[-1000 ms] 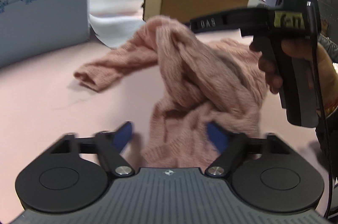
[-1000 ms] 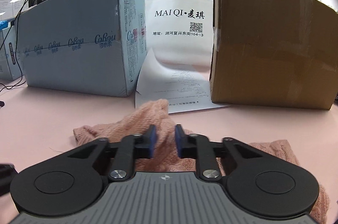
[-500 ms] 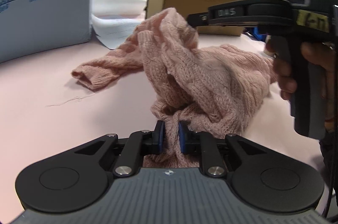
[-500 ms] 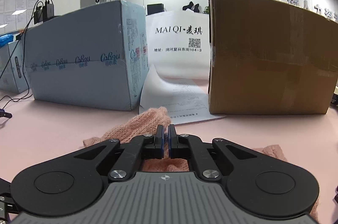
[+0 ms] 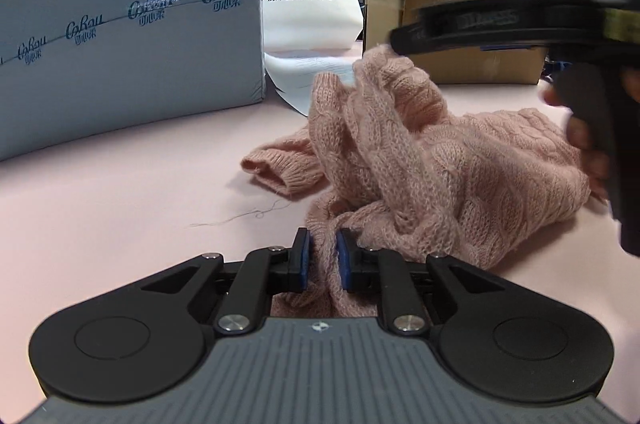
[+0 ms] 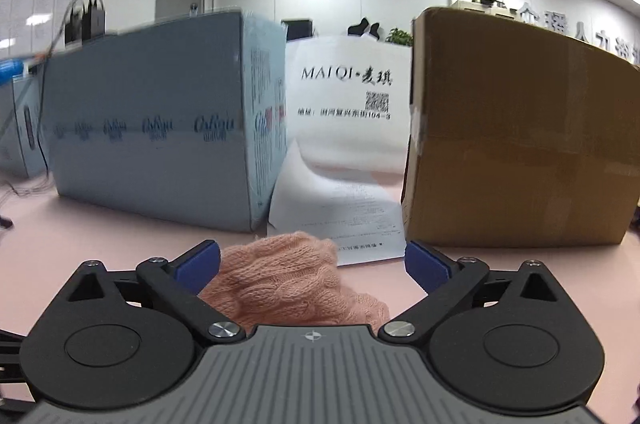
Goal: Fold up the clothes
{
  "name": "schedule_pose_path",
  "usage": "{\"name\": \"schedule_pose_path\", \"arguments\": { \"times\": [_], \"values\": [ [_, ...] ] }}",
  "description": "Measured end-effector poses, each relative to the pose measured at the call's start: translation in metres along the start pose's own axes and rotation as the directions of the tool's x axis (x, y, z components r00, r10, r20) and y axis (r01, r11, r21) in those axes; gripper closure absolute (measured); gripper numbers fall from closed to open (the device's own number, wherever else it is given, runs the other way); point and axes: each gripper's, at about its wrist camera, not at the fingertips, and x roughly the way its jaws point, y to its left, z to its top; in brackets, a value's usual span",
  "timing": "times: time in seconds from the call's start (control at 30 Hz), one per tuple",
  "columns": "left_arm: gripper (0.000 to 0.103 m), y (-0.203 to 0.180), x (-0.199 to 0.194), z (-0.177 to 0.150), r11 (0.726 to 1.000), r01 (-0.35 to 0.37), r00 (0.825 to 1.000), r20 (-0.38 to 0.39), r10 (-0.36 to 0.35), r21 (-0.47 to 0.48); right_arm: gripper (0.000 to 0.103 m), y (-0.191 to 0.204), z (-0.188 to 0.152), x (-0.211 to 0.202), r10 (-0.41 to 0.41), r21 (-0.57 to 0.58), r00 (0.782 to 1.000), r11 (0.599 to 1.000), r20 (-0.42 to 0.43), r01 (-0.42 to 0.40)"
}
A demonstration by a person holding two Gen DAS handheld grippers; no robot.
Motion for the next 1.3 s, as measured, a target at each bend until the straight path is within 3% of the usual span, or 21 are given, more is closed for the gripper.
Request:
{"name": "schedule_pose_path", "arguments": {
  "times": [0.07, 0.1, 0.13, 0.27, 0.43, 0.57, 0.8, 0.9, 1.03, 1.17, 1.3],
  "values": [
    [0.09, -0.002, 0.001, -0.001, 1.0, -0.01, 1.0, 0.005, 0.01, 0.023, 0.036, 0.002, 0.001, 0.013, 0.01, 0.001, 0.999, 1.0, -0.038, -0.01],
    [0.089, -0.001, 0.002, -0.001, 1.0, -0.009, 1.0, 0.005, 0.009, 0.025, 0.075, 0.004, 0.001, 0.019, 0.013, 0.0, 0.998, 1.0, -0.063, -0.013],
    [0.089, -0.001, 0.002, -0.001, 1.0, -0.008, 1.0, 0.005, 0.008, 0.027, 0.099, 0.006, 0.001, 0.024, 0.01, 0.001, 0.997, 1.0, -0.082, -0.01],
    [0.089, 0.006, 0.005, 0.001, 1.0, 0.002, 1.0, -0.002, -0.002, -0.006, 0.101, 0.005, -0.003, 0.027, -0.005, 0.023, 0.998, 1.0, -0.057, 0.006],
    [0.089, 0.01, 0.007, 0.001, 0.998, -0.058, 0.998, 0.008, 0.058, -0.005, 0.102, -0.002, 0.005, 0.006, 0.011, 0.064, 1.0, 0.998, 0.029, -0.013],
    [0.089, 0.013, 0.007, 0.002, 0.998, -0.065, 0.998, 0.007, 0.066, -0.02, 0.102, 0.0, 0.015, -0.008, 0.035, 0.048, 0.997, 0.998, 0.067, -0.038],
    [0.089, 0.002, 0.002, -0.002, 0.994, -0.107, 0.994, 0.024, 0.106, 0.033, 0.1, 0.0, 0.009, 0.026, -0.003, 0.037, 1.0, 0.999, -0.026, 0.004],
    [0.089, 0.001, 0.001, -0.003, 0.993, -0.11, 0.994, 0.026, 0.11, 0.04, 0.089, -0.003, 0.001, 0.04, -0.005, 0.04, 0.998, 0.999, -0.057, 0.007],
    [0.089, 0.002, 0.001, -0.003, 0.994, -0.103, 0.994, 0.022, 0.103, 0.042, 0.052, -0.006, -0.003, 0.043, 0.005, 0.051, 0.999, 0.999, -0.031, -0.003],
    [0.089, 0.0, 0.003, -0.004, 0.992, -0.108, 0.994, 0.026, 0.107, 0.065, 0.051, -0.005, -0.004, 0.045, 0.011, 0.027, 1.0, 1.0, -0.025, -0.01],
    [0.089, -0.001, 0.003, -0.005, 0.991, -0.11, 0.994, 0.027, 0.108, 0.072, 0.039, -0.004, -0.005, 0.049, 0.021, 0.015, 0.999, 1.0, -0.041, -0.021]
  ]
}}
